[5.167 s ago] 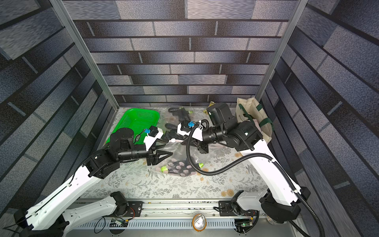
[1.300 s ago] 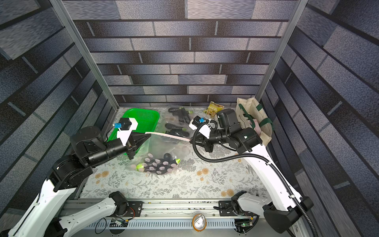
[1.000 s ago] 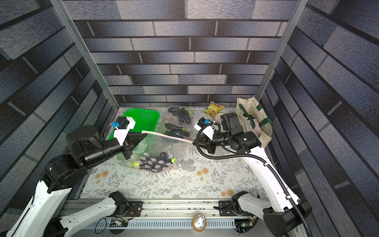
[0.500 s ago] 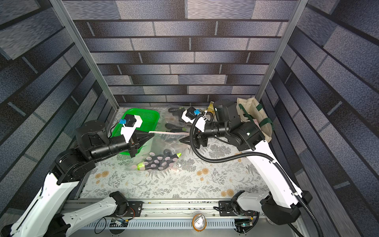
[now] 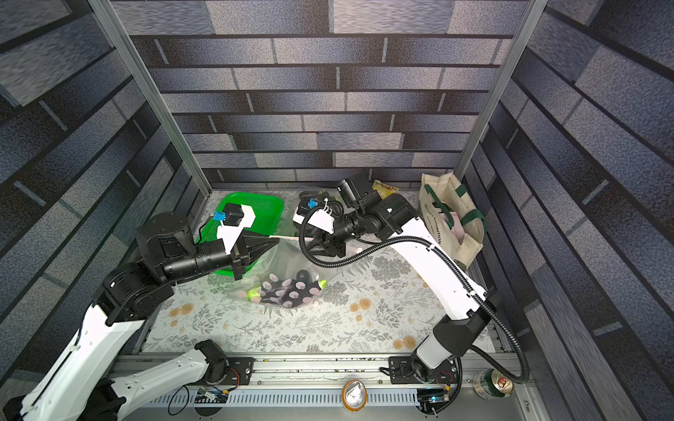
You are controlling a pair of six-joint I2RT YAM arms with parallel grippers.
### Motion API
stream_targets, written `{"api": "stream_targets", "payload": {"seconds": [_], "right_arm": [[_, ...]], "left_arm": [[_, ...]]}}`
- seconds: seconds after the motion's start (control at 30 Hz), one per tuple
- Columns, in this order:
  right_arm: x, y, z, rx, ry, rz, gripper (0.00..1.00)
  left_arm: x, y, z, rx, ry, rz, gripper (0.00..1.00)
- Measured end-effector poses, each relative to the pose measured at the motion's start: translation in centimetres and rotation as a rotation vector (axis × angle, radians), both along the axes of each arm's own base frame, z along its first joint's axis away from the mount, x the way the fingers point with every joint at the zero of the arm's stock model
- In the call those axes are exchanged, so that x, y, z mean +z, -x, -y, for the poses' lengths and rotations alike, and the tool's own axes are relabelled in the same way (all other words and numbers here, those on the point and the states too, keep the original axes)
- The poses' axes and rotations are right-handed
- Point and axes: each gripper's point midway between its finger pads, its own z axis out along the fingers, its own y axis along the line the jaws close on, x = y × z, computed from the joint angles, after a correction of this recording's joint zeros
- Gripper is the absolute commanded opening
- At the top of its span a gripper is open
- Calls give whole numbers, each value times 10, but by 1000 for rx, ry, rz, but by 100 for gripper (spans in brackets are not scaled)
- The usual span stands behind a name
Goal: Place the eggplant in a zip-top bag and seal the zipper
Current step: Place the eggplant in the zipper food storage bag.
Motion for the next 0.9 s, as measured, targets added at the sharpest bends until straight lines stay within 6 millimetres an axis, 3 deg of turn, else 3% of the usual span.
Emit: {"api": "stream_targets", "payload": {"seconds": [0.1,0.17,0.3,0.47,0.57,0.63,0.7,0.8,0.9], "right_arm": [[-2,-8,5,-42,38,41,0],[-2,-22,10,-100,65,81,0],[16,-66,15,-242,88,181,0],[33,-129,7,-398,120,312,0],[32,-150,2,-456,152,363,0],[21,-145,-2,-457,194,372,0],[0,-127,-9,-421,240,362,0],[-55,-83,-16,-331,325,299,1],[-120,-40,-20,-244,408,183,12]], "left_arm": [[-2,-11,-7,81,-2,-14,49],[-4,-22,-16,169,-5,-22,55],[-10,-44,-41,375,-9,-36,62],[-8,-64,-83,636,6,-27,65],[-5,-70,-106,758,24,-20,65],[-7,-71,-117,815,29,-22,65],[-13,-72,-125,858,32,-35,65],[-30,-75,-130,896,32,-77,65],[-58,-79,-127,913,24,-148,65]]}}
